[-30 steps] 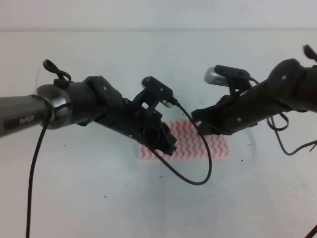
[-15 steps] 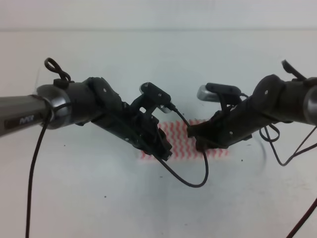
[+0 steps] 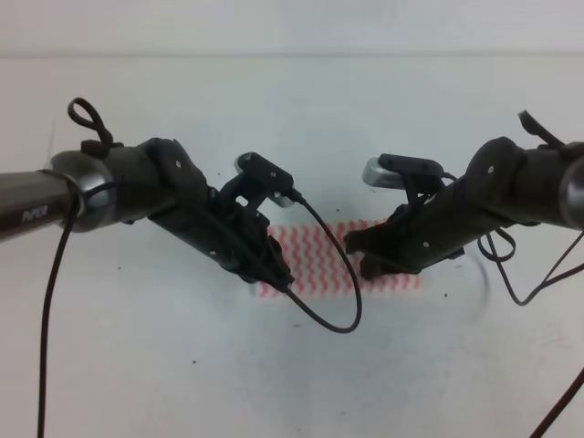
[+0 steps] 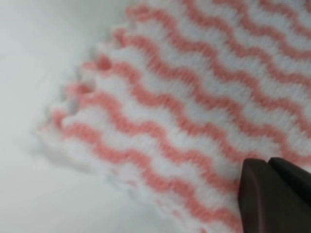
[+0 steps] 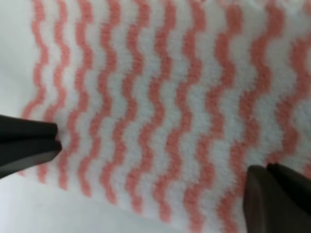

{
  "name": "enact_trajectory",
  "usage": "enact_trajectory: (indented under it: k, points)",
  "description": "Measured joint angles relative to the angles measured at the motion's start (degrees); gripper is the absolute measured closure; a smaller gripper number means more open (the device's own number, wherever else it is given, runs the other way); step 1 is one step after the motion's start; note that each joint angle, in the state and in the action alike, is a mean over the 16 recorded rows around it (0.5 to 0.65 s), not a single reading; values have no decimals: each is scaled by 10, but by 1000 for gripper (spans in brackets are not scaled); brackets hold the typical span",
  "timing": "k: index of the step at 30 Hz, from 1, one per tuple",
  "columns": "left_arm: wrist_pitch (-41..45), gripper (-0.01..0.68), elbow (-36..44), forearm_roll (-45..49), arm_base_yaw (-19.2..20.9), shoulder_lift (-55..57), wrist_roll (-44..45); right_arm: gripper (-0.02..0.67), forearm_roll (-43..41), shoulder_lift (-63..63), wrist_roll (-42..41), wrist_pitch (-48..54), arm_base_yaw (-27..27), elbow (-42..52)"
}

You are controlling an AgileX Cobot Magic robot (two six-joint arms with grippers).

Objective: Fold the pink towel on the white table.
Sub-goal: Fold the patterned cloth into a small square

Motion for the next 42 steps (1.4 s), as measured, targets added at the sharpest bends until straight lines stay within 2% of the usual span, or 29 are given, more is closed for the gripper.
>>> enact_trajectory:
  k: [11, 23, 34, 42]
  points:
    - [26, 677, 0, -23, 3, -9, -8, 667, 0, -16, 0, 2, 0, 0]
    - [42, 677, 0, 22, 3, 1, -49, 667, -1, -18, 0, 1, 0, 0]
    - [-15, 677, 0, 16, 3, -18, -41, 667, -10, -18, 5, 12, -18, -11]
    - [-67, 677, 21, -67, 3, -21, 33, 667, -19, -18, 12, 48, -38, -33]
